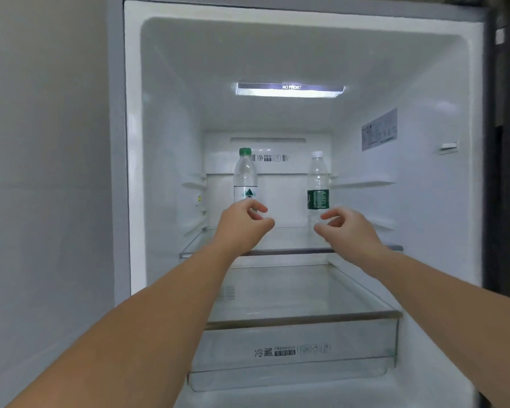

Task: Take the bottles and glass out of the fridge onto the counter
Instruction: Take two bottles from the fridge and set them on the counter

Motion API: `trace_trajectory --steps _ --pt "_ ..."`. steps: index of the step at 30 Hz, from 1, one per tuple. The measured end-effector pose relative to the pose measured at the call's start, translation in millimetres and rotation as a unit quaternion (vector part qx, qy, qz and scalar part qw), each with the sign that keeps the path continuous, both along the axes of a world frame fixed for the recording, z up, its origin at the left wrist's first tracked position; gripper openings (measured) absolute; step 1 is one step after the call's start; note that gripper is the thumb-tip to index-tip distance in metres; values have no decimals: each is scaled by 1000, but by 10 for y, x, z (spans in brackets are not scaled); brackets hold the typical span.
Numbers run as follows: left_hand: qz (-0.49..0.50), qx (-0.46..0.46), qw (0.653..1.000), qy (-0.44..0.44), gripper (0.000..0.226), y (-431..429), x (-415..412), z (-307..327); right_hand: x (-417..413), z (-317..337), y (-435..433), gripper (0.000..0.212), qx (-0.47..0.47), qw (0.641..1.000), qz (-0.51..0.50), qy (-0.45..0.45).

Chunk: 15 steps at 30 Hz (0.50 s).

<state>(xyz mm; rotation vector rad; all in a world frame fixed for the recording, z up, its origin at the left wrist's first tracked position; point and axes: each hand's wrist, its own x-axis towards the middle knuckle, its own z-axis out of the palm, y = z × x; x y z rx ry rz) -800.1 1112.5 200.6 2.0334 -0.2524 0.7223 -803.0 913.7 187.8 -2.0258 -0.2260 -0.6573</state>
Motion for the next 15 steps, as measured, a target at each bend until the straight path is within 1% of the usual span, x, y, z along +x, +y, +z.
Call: trace_trajectory --steps 3,6,7,10,12,15 --pt "16 -5 1000 -9 20 20 347 113 386 146 27 26 -7 1000 -14 -6" --pt "61 -19 998 -23 26 55 692 211 811 247 32 26 -20 999 -32 -4" --pt "84 -23 996 -16 32 67 795 241 947 275 25 26 -21 999 -38 -1" --pt "164 1 986 26 63 106 1138 342 1346 341 7 28 -15 998 -63 14" --pt "197 14 979 42 69 107 1316 442 1597 381 25 31 -10 997 -77 21" --pt "216 8 975 49 73 67 1525 612 1900 466 84 45 -6 994 -109 22"
